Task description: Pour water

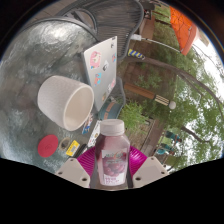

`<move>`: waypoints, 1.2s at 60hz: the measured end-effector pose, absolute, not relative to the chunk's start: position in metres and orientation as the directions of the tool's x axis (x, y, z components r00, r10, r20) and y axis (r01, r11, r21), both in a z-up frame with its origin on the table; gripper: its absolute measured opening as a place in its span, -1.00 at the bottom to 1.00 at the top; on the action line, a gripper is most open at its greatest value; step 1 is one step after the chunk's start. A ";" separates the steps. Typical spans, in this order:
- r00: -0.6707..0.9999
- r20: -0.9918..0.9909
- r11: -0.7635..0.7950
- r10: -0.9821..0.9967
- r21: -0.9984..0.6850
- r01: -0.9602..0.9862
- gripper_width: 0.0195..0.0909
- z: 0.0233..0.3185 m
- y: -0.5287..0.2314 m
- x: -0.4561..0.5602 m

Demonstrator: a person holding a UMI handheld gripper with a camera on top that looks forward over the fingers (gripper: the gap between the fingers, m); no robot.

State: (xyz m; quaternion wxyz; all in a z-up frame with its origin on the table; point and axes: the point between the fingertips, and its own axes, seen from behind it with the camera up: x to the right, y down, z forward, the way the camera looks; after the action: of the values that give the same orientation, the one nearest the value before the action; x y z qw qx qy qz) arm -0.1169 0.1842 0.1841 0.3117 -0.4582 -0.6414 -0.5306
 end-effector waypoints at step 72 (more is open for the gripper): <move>0.978 -0.050 -0.411 0.201 -0.911 0.038 0.78 0.067 0.163 -0.036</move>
State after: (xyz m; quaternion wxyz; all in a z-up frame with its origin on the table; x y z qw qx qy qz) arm -0.0356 0.1629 0.0673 0.5378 -0.8366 -0.0714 0.0759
